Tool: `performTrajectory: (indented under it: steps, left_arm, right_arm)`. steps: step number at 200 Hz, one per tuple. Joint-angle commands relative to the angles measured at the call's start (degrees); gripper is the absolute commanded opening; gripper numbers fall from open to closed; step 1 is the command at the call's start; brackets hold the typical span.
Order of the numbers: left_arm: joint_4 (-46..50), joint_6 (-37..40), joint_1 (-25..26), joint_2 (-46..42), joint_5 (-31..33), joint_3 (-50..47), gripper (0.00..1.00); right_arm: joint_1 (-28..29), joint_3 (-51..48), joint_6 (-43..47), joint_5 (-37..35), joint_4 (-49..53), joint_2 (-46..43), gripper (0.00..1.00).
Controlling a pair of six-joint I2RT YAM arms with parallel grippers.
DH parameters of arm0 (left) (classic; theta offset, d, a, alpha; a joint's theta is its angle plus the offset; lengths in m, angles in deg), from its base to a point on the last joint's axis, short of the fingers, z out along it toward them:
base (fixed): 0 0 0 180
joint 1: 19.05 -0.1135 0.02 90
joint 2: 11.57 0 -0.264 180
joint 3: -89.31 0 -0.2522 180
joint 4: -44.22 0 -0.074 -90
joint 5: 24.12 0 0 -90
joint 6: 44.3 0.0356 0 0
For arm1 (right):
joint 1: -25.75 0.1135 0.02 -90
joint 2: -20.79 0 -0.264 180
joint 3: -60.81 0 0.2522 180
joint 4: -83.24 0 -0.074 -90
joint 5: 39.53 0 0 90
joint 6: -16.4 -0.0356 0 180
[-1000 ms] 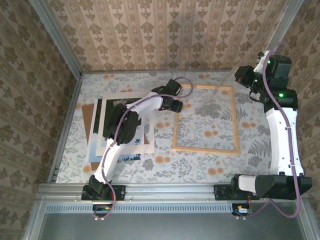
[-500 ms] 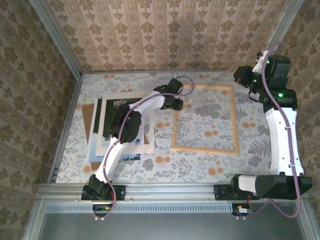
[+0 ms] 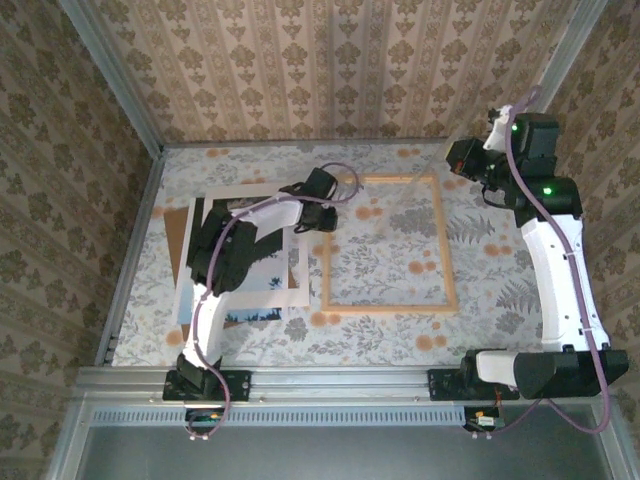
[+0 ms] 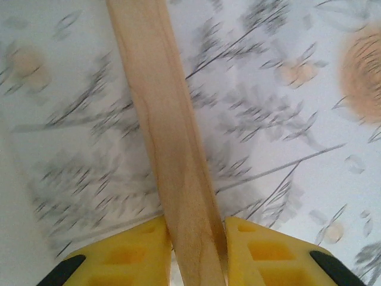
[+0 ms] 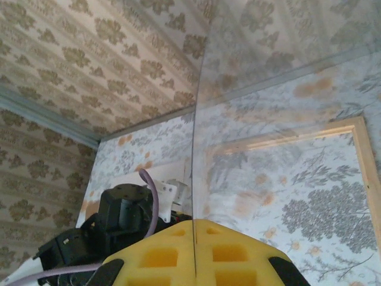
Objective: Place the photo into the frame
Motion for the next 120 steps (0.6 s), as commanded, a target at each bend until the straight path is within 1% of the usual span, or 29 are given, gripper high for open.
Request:
performTrajectory:
  steps: [1,19,40,60,70,75,84,92,105,120]
  left_arm:
    - [-1.02,-1.21,-1.28,-2.91,-1.16,-4.26,0.27]
    - [-1.4,-0.35,-1.67,-3.57,-1.89,-5.65,0.27]
    - [-1.67,-0.09,-1.94,-3.58,-2.37,-5.87,0.29]
    - [-2.53,-0.79,-2.01,-3.91,-2.46,-5.57,0.36]
    - [-2.66,-1.15,-2.15,-4.14,-2.67,-5.03,0.42]
    - [-2.71,-1.34,-2.32,-4.32,-2.83,-4.8,0.43]
    - [-3.14,-1.73,-2.61,-4.9,-3.58,-4.61,0.45]
    - [-3.63,-2.45,-3.09,-5.63,-4.37,-4.72,0.5]
    - [-5.86,-3.99,-4.09,-7.49,-6.14,-5.88,0.52]
    - [-9.6,-6.41,-5.51,-10.67,-8.42,-8.58,0.6]
  right_arm:
    - [2.2,-0.58,1.22,1.89,1.25,-0.33,0.0]
    - [3.94,0.1,1.43,2.94,2.27,-0.08,0.0]
    - [5.25,1.01,2.1,3.44,4.15,0.13,0.0]
    - [5.35,2.14,3.1,3.62,6.49,0.46,0.0]
    - [5.34,3.01,3.89,2.91,8.24,0.53,0.0]
    - [5.39,3.45,4.53,2.4,9.23,0.55,0.0]
    - [5.49,4.46,5.73,0.61,11.38,0.66,0.0]
    - [5.65,5.53,6.71,-1.37,13.44,0.91,0.0]
    - [6.53,7.15,8.2,-4.59,16.1,1.48,0.0]
    - [8.44,8.5,8.68,-6.36,17.11,2.1,0.0]
